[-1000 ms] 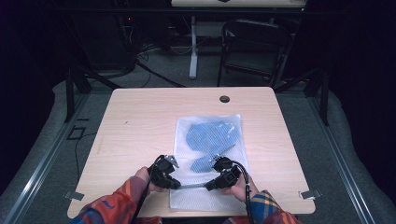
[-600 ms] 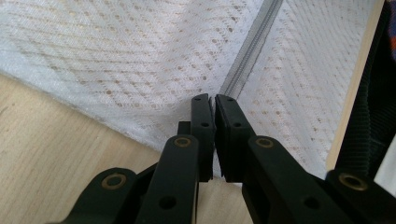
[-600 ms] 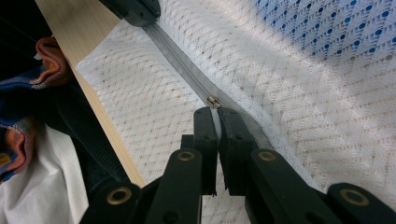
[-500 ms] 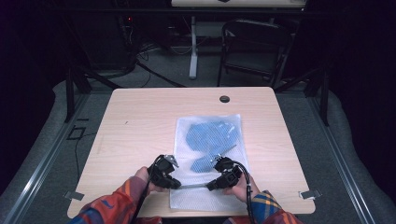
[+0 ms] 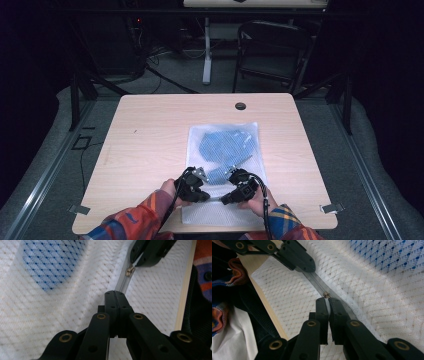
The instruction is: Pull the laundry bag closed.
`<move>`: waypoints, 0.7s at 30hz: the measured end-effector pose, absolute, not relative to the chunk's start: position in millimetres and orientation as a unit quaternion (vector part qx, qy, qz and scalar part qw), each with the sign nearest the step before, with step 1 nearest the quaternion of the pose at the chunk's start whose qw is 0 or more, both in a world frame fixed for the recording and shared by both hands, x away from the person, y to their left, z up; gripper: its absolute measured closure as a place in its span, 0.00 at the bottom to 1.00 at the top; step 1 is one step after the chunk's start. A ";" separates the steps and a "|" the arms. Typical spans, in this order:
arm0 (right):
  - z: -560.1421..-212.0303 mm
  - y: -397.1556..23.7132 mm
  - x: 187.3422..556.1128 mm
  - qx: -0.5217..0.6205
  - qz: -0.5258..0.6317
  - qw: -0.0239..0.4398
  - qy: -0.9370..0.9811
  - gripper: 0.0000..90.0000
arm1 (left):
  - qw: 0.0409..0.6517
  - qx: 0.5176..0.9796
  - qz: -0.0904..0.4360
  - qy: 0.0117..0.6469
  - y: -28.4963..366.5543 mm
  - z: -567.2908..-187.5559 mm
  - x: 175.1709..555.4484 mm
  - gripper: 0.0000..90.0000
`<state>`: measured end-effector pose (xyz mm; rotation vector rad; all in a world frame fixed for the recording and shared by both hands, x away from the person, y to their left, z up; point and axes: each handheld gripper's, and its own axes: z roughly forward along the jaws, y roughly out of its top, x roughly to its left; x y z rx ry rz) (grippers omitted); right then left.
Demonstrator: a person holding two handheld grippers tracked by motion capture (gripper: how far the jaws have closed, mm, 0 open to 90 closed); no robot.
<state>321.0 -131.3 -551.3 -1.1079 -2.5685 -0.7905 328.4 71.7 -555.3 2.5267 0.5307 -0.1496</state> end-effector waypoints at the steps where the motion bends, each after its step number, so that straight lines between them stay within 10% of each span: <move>1: -551.4 -130.9 321.0 -0.379 -0.270 0.118 -0.878 0.96 | 0.271 0.941 -0.053 0.195 70.1 -556.4 329.2 1.00; 20: -553.8 -132.1 322.6 -0.376 -0.258 0.119 -0.882 0.96 | 0.285 0.945 -0.028 0.160 66.3 -563.2 326.5 0.99; 21: -553.9 -132.3 322.6 -0.378 -0.259 0.118 -0.881 0.96 | 0.281 0.945 -0.031 0.163 63.8 -561.5 326.1 0.86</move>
